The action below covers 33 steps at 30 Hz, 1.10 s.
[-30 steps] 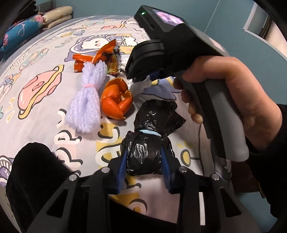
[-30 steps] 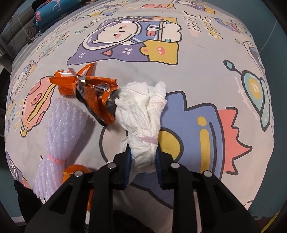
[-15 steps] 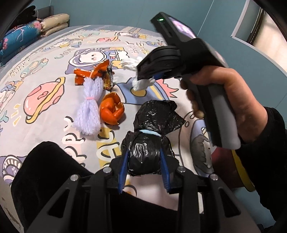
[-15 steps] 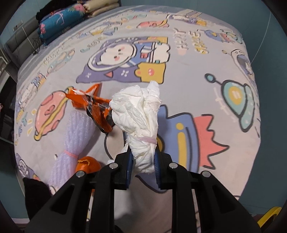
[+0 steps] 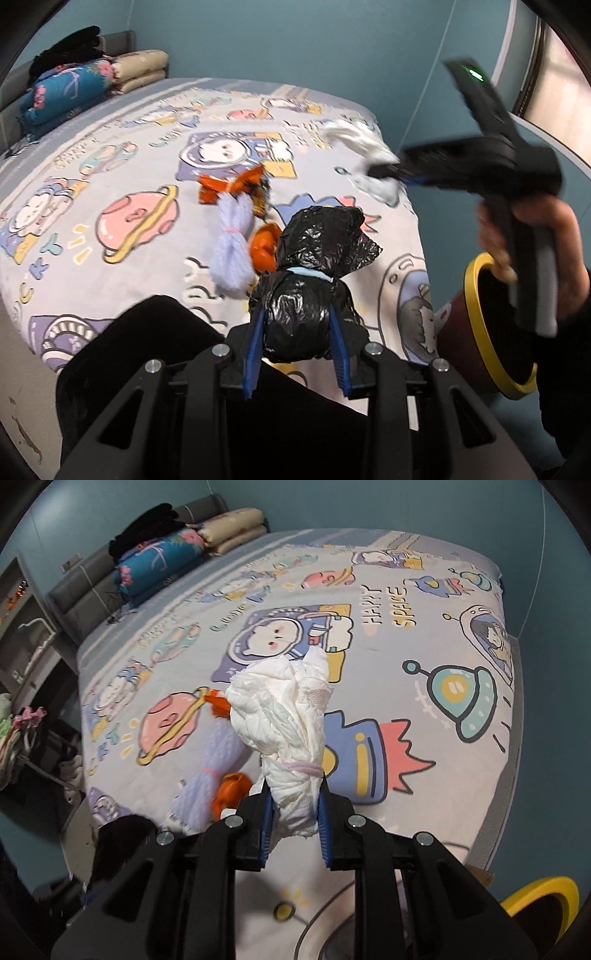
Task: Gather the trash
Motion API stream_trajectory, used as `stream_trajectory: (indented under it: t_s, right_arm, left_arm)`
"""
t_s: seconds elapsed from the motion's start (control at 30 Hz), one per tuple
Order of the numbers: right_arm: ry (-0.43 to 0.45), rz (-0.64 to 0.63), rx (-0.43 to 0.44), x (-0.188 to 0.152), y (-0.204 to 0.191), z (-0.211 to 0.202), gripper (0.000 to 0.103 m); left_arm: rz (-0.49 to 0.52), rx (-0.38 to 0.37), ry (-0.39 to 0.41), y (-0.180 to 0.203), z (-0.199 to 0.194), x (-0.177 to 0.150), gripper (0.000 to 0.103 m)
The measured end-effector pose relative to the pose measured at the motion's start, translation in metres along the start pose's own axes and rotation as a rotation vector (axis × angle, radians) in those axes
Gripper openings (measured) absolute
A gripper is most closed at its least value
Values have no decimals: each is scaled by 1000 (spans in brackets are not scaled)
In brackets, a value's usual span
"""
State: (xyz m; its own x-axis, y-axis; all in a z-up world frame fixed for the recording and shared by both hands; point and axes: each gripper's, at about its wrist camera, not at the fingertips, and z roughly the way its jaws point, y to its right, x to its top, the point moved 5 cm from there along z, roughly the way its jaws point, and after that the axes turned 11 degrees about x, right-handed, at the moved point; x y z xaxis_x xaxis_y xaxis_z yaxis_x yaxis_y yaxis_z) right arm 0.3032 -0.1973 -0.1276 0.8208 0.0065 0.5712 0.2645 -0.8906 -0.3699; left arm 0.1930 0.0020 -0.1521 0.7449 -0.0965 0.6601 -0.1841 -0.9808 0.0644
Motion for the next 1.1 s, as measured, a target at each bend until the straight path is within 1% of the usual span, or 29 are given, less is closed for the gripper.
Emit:
stream_trajectory:
  t_s: [0.2, 0.37, 0.57, 0.73, 0.9, 1.1]
  right_arm:
    - [37, -14, 52, -20, -13, -38, 20]
    - [72, -19, 86, -38, -18, -72, 20]
    - [99, -11, 103, -56, -16, -102, 20]
    - [136, 14, 97, -67, -6, -127, 20]
    - [168, 36, 80, -78, 7, -149, 20]
    - [215, 78, 37, -89, 32, -177, 20]
  left_arm:
    - [-33, 52, 79, -7, -28, 15, 30]
    - [-35, 85, 139, -4, -53, 24, 30]
    - [-32, 82, 170, 9, -70, 31, 30]
    - [-22, 70, 189, 20, -77, 34, 30]
    - [11, 51, 212, 40, -85, 38, 30]
    - [45, 24, 226, 66, -90, 44, 30]
